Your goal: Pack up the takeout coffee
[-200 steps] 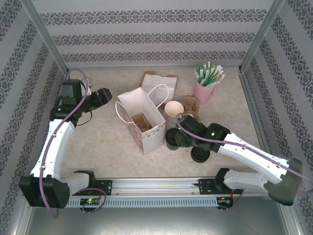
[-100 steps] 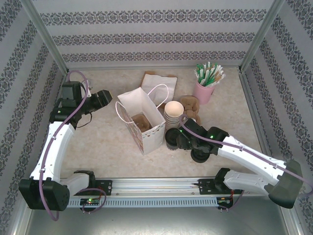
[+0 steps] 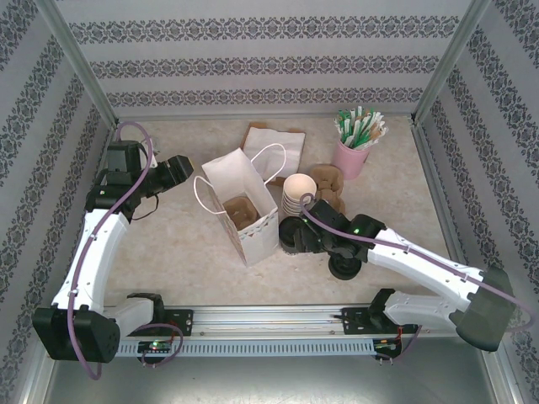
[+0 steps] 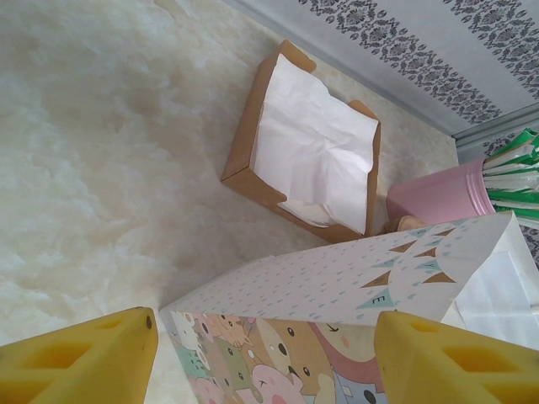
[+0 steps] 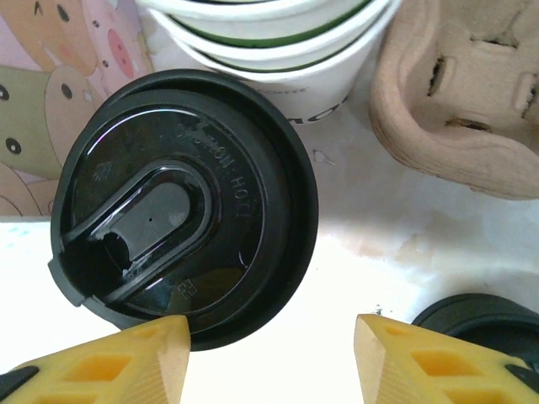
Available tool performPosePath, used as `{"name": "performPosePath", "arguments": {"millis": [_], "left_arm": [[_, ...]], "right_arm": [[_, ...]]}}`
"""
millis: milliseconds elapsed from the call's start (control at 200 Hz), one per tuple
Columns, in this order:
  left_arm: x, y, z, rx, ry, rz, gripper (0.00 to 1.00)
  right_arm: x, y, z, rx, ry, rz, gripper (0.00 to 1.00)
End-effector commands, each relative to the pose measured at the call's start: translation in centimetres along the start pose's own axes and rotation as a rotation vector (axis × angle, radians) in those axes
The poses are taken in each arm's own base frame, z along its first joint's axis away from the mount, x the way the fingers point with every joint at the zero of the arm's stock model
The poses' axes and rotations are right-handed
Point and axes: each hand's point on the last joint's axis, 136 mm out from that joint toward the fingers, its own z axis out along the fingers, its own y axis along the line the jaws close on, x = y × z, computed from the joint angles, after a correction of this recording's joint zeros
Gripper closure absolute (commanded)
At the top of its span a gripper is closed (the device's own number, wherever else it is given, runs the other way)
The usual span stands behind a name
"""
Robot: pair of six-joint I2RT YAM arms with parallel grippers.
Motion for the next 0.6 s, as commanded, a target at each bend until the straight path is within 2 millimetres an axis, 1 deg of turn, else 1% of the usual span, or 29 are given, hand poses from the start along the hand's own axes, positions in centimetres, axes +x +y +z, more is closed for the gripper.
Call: {"name": "performPosePath", "arguments": {"millis": [0, 65, 110, 310, 430, 515, 550, 595], "left_arm": [[0.0, 0.1, -0.4, -0.001, -0.010, 0.015, 0.30], [-0.1, 0.1, -0.4, 0.001, -0.009, 0.014, 0.30], [-0.1, 0.1, -0.3, 0.000, -0.009, 0.012, 0.30], [-0.2, 0.1, -0.2, 0.002, -0.008, 0.009, 0.30], [-0.1, 0.0, 0.0, 0.008, -0.001, 0.003, 0.30], [-0.1, -0.1, 0.0, 0.014, 0.005, 0.003, 0.30], [-0.1, -0.1, 0.0, 0.013, 0.006, 0.002, 0.30], [-0.1, -0.1, -0.1, 0.010, 0.006, 0.004, 0.30]], "right_arm": [[-0.6, 0.5, -0.4, -0.029, -0.018, -0.070, 0.40], [-0.7, 0.6, -0.5, -0.039, -0.034, -0.103, 0.34], [-0.8, 0.6, -0.5, -0.044, -0.048, -0.131, 0.32], [-1.9, 1.0, -0.8, -0.044, -0.115, -0.326, 0.29], [-1.9, 2.2, -0.6, -0.094, -0.108, -0.498, 0.29], [-1.4, 3.1, -0.6, -0.139, -0.083, -0.634, 0.28], [-1.4, 3.2, -0.6, -0.142, -0.082, -0.672, 0.27], [-1.3, 3.3, -0.8, -0.157, -0.074, -0.711, 0.23]]}}
